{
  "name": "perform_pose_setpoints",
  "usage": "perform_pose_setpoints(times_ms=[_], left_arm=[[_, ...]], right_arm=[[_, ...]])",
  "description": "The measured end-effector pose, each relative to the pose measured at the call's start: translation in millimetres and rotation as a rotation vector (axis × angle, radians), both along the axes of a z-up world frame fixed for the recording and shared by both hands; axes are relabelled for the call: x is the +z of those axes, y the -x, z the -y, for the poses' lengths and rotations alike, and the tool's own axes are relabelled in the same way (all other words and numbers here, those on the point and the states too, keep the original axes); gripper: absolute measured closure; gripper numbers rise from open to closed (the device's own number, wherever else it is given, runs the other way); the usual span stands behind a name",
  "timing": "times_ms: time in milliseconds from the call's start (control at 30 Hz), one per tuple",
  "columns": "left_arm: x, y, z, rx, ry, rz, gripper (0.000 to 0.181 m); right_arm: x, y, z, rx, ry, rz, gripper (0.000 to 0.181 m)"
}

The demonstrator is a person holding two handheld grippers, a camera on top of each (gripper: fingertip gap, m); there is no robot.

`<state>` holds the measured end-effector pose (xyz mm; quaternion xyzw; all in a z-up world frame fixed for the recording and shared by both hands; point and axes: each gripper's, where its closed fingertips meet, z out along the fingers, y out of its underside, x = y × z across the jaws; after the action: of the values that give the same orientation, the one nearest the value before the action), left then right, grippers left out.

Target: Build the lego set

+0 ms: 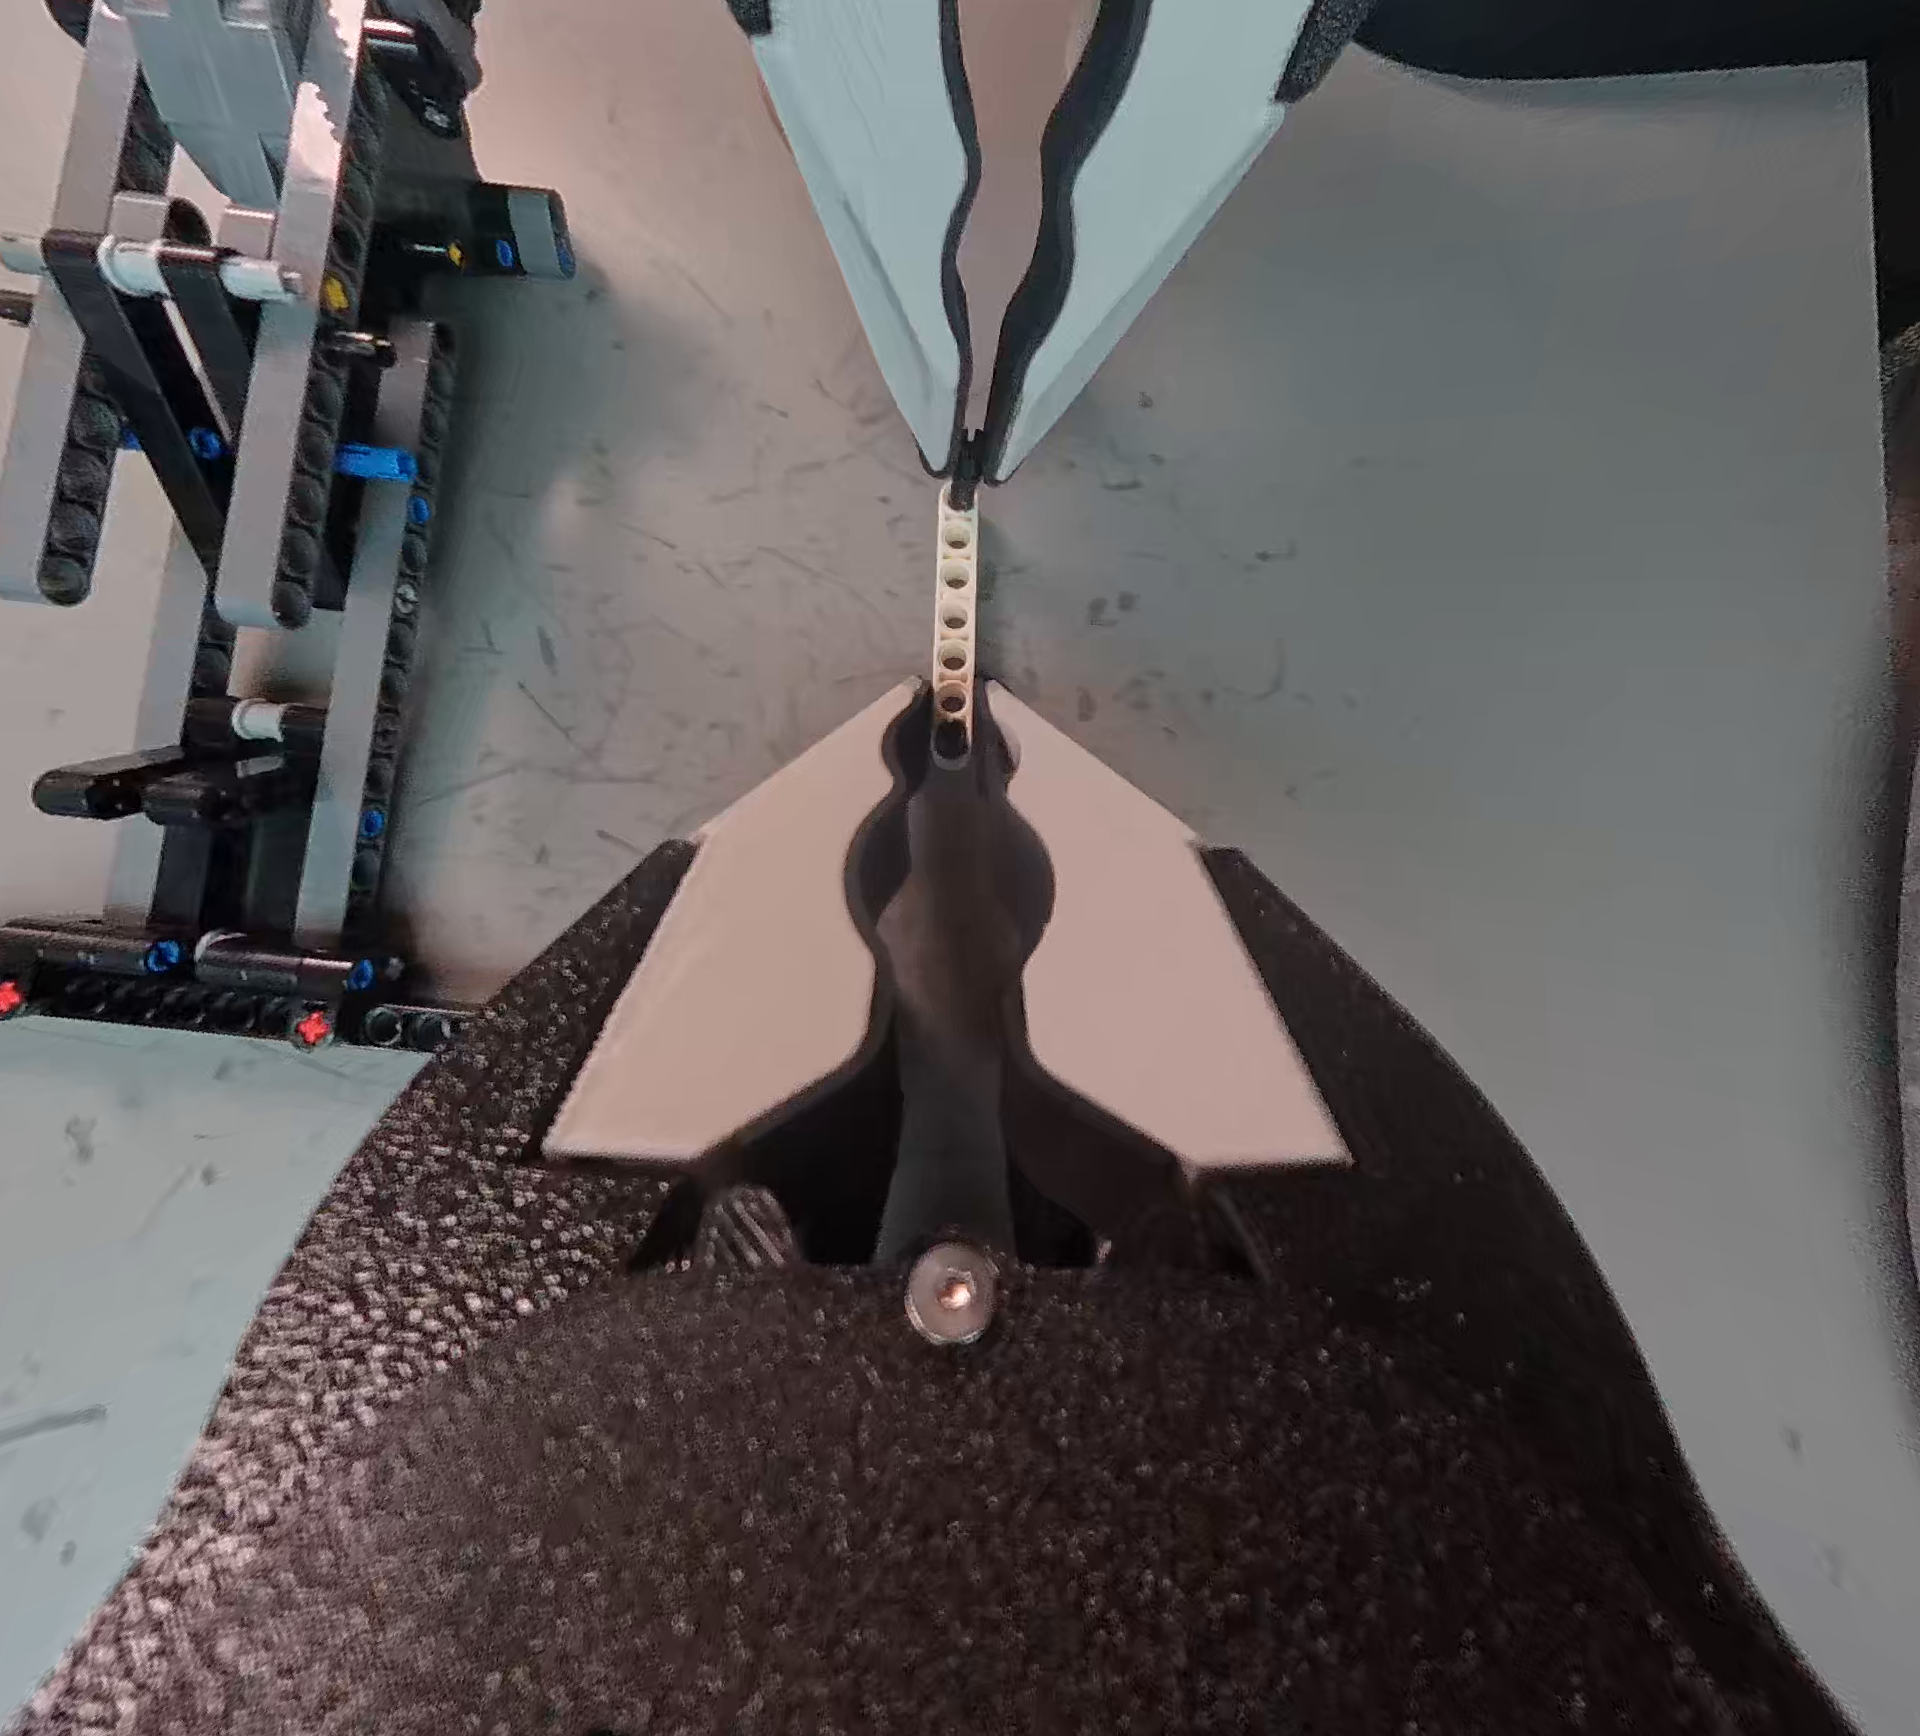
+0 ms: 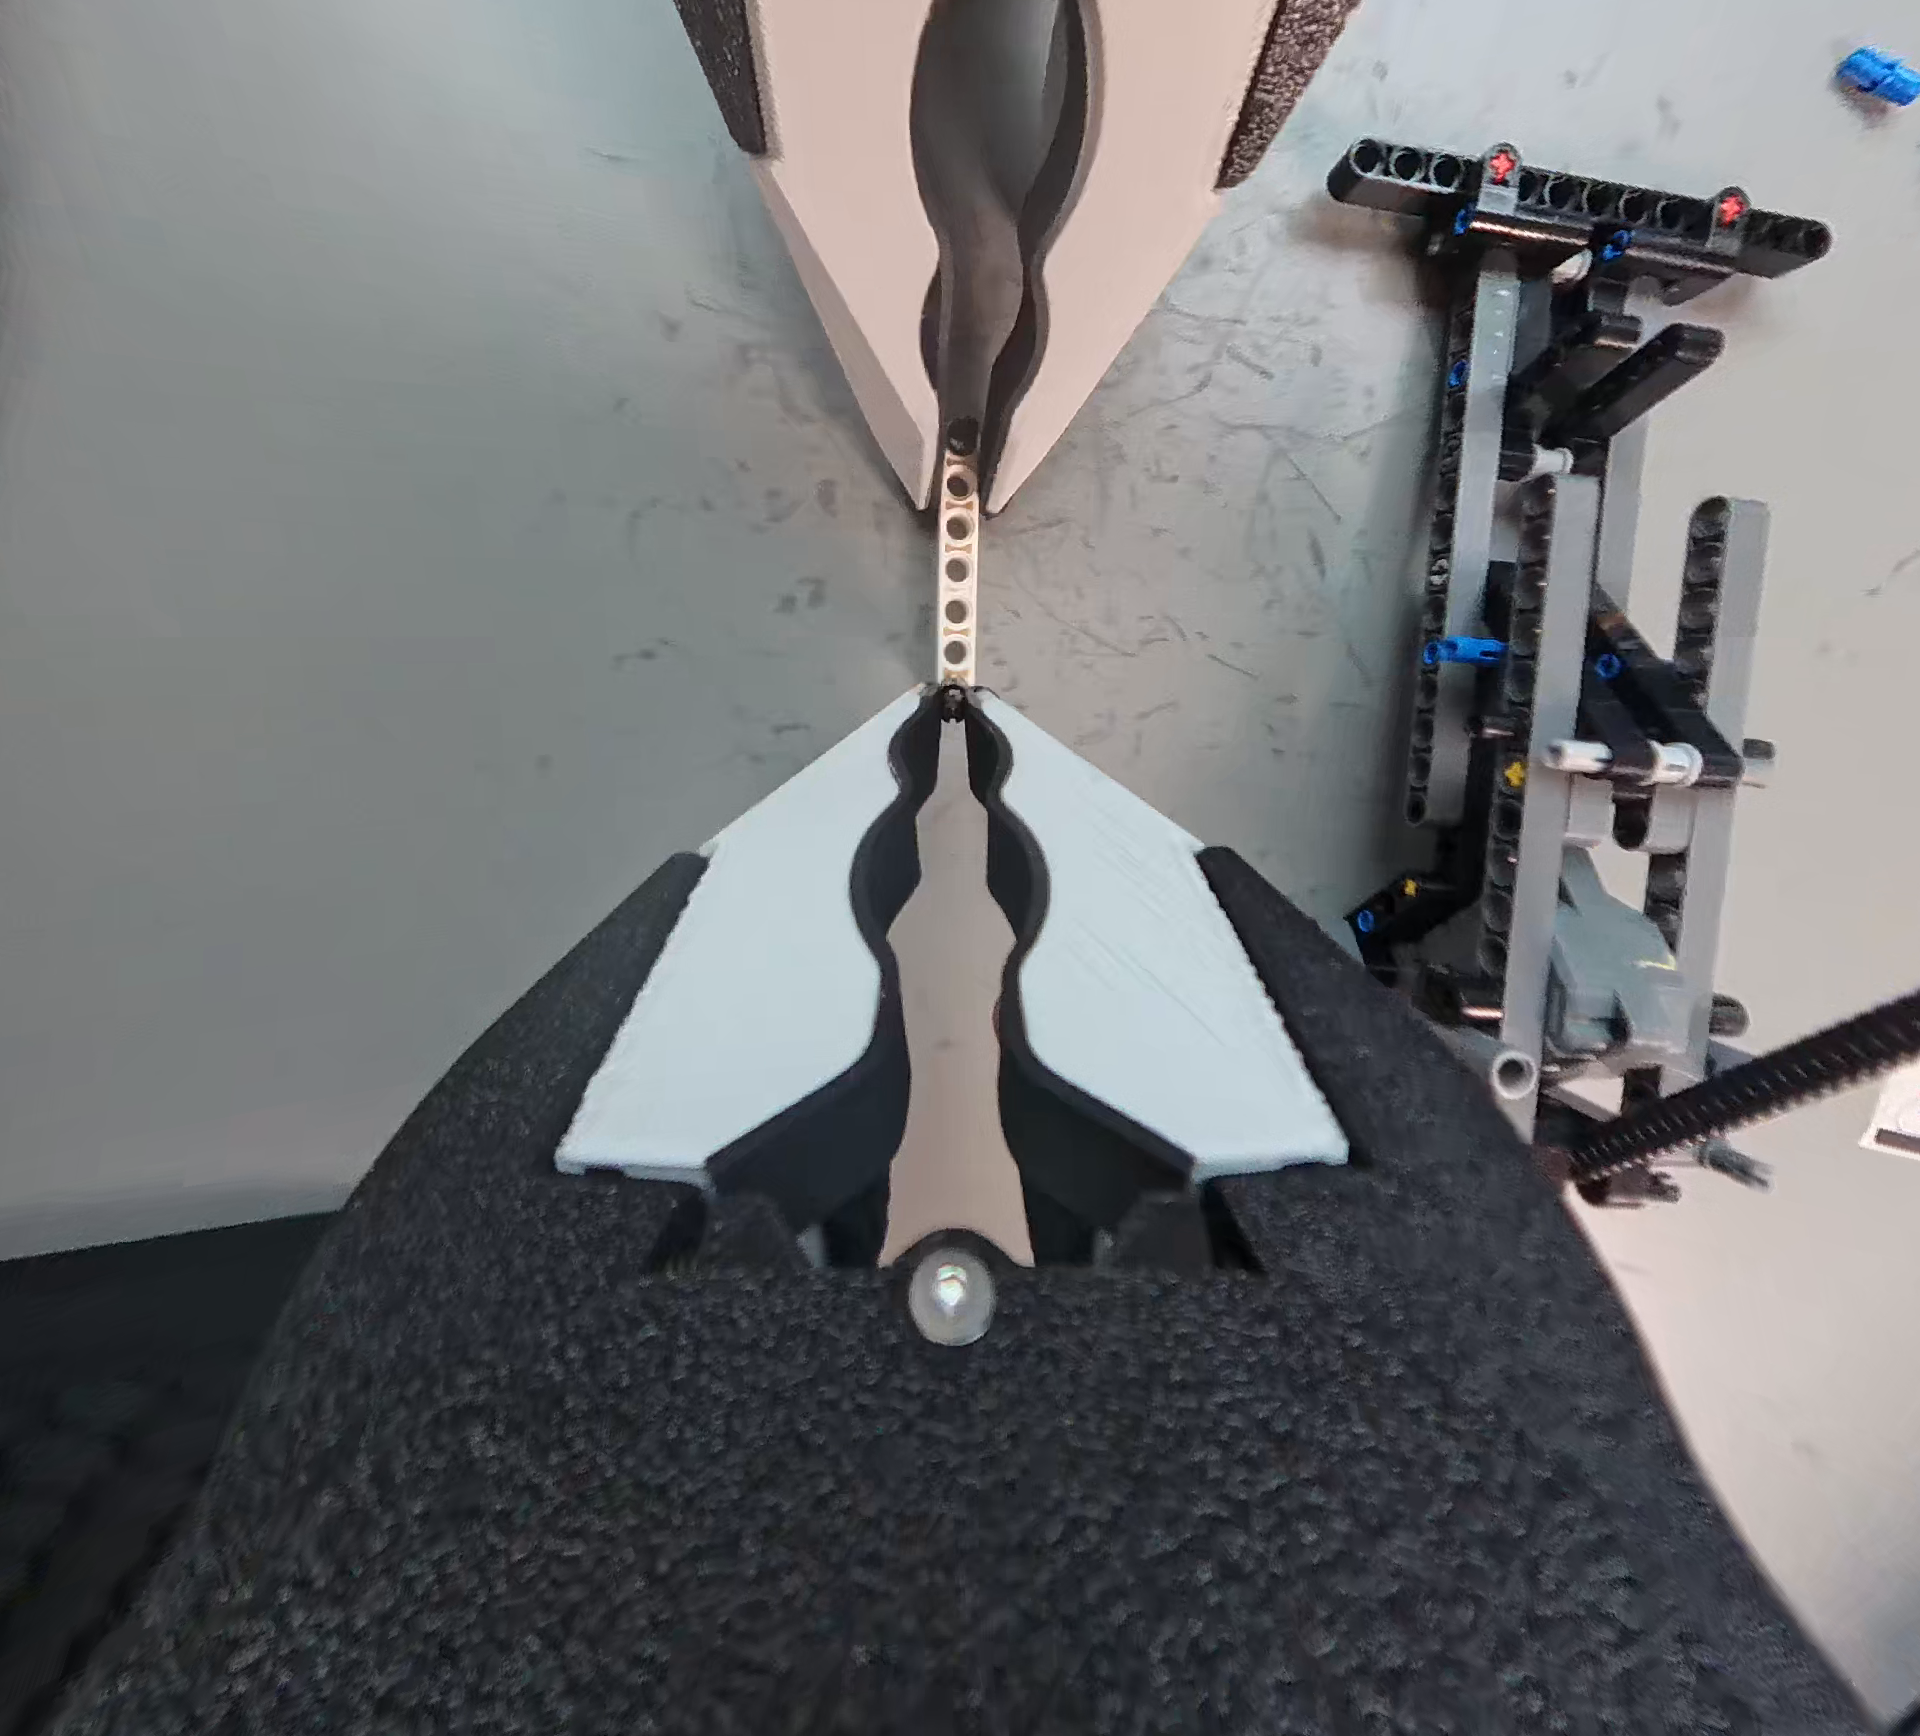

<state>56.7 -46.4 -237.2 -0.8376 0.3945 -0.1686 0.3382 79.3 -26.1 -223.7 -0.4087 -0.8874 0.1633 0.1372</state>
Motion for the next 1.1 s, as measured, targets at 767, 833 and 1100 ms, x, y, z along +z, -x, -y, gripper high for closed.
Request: perform_pose_setpoints(times_ms=[767, 833, 1100], left_arm=[[-0.5, 1.1, 0.5, 0.03, 0.011, 0.051, 0.172], [0.1, 2.9, -0.9, 0.044, 0.017, 0.062, 0.172], [0.2, 5.4, -0.7, 0.064, 0.038, 0.08, 0.172]], right_arm=[[-2.3, -0.3, 2.4, 0.201, -0.066, 0.271, 0.177], [-2.1, 0.4, 3.2, 0.226, -0.047, 0.287, 0.178], [-9.1, 4.1, 0.8, 0.2, -0.042, 0.26, 0.178]])
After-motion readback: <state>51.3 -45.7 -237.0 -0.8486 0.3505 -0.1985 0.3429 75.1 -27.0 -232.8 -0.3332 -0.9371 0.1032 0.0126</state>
